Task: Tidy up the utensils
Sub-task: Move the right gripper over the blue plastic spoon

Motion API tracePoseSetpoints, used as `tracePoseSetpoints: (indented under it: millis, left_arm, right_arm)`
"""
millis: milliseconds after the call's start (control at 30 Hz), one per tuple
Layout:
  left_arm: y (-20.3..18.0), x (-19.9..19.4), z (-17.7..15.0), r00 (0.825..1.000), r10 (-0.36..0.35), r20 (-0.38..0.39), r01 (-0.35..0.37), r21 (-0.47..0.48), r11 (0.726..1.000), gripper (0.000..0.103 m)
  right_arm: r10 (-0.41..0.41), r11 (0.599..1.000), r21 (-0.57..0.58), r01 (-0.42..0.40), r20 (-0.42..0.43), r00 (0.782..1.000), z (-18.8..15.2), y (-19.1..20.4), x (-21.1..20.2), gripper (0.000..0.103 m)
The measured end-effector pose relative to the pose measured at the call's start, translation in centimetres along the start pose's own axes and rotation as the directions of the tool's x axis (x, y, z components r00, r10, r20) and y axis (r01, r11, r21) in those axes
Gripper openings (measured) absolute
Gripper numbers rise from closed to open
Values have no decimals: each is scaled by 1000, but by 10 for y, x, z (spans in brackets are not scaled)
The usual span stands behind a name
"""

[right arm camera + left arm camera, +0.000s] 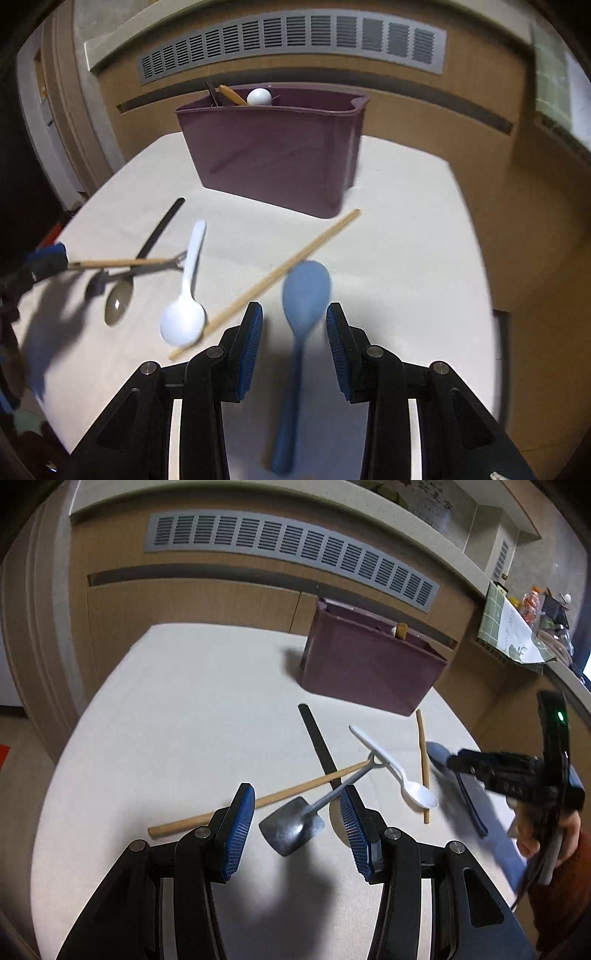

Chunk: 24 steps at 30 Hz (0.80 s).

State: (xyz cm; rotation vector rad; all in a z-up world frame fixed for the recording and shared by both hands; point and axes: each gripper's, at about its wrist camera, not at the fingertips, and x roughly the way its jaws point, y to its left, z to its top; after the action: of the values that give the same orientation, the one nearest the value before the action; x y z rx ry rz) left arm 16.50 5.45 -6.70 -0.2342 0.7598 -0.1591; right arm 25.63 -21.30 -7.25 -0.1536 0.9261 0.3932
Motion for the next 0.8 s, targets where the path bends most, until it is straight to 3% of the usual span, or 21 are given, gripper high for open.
tracePoseSetpoints:
  millis: [233, 367, 433, 467, 533, 600, 800]
  left_arm:
    - [3, 5, -3, 1000, 7, -21, -8, -10, 1000, 49]
    - [8, -1, -1, 1000, 17, -4, -18, -14, 1000, 49]
    - [11, -3, -1, 1000, 20, -4, -20, -13, 1000, 49]
    - [13, -3, -2, 1000, 16, -9, -16, -10, 1000, 49]
    - [13, -3, -3, 1000, -10, -21, 10, -6, 1000, 49]
    - [10, 1, -5, 998, -48, -40, 48, -1, 999, 49]
    - [-3, 14, -8, 994, -76, -81, 78, 25, 997, 49]
  right_arm:
    - [-39, 995, 90, 37, 18, 999, 32, 4, 13, 32]
    - [-81, 984, 155, 86, -35, 996, 55, -7, 48, 32]
    - [-92, 982, 158, 104, -83, 992, 59, -7, 65, 23]
    - [-106, 981, 154, 117, -83, 991, 58, -6, 67, 22]
    - [-131, 985, 107, 136, -59, 990, 54, 4, 60, 11]
    - [-110, 992, 64, 112, -40, 993, 46, 13, 50, 4]
    - [100, 995, -1, -100, -79, 992, 5, 37, 18, 2]
